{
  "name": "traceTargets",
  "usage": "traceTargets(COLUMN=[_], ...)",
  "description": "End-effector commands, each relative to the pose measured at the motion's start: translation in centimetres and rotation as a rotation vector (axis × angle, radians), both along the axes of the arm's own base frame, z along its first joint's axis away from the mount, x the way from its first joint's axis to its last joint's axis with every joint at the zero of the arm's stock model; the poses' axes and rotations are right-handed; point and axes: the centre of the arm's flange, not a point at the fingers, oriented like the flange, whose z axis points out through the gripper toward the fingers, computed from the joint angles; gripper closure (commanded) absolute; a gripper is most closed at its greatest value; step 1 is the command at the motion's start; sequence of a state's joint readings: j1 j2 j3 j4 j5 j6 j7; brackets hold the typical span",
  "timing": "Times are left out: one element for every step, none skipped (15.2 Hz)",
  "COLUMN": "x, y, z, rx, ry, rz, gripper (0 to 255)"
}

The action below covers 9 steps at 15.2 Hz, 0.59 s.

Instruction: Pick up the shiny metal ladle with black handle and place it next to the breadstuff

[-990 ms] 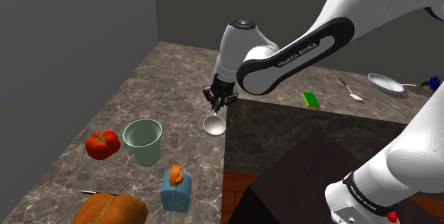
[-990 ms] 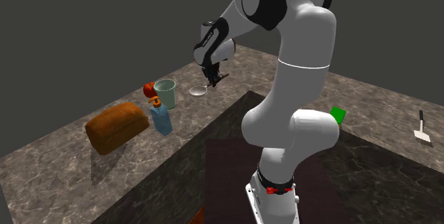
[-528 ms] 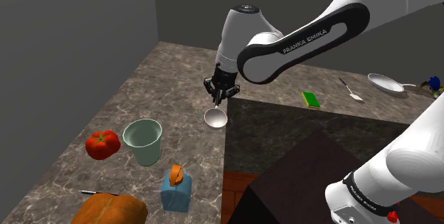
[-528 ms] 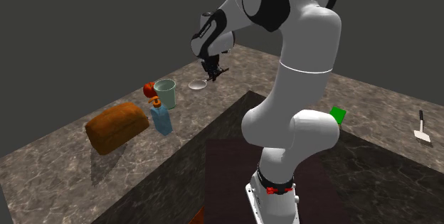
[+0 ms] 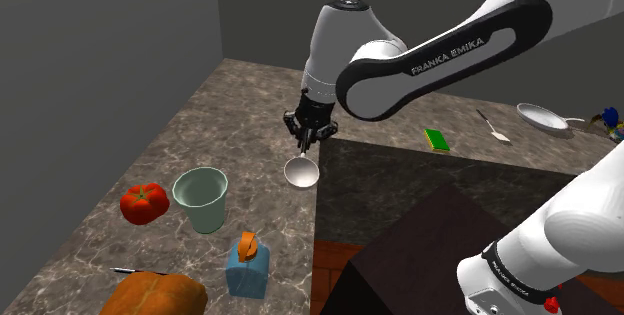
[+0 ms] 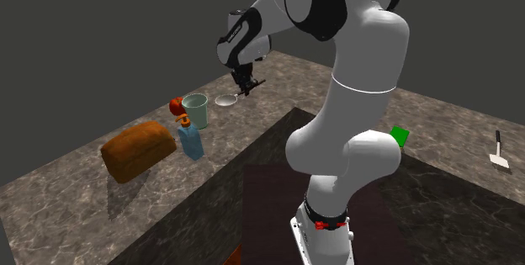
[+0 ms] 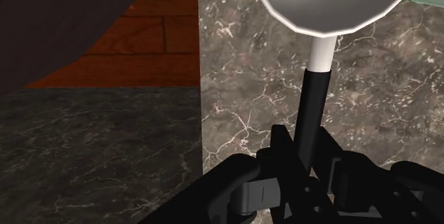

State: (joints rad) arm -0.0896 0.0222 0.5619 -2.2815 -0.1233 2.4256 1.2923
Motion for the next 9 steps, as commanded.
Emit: traceTargets(x=[-2.2, -3.2, -4.2, -5.2, -6.2, -7.2, -8.2, -9.1, -10.1], y=[1.7, 2.6, 3.4, 4.3, 5.2, 6.0, 6.9, 7.8, 8.7], z=[0.2, 0.2, 0.2, 0.2, 0.2, 0.2, 0.2, 0.2, 0.2], rx=[0.0, 0.0, 0.0, 0.0, 0.0, 0.0, 0.0, 0.0, 0.0], ry=[0.0, 0.0, 0.0, 0.0, 0.0, 0.0, 0.0, 0.0, 0.0], rz=[-0.002, -0.002, -0.002, -0.002, -0.002, -0.002, -0.002, -0.002, -0.002], gripper=[255, 255, 255, 255, 255, 255, 255, 255, 255])
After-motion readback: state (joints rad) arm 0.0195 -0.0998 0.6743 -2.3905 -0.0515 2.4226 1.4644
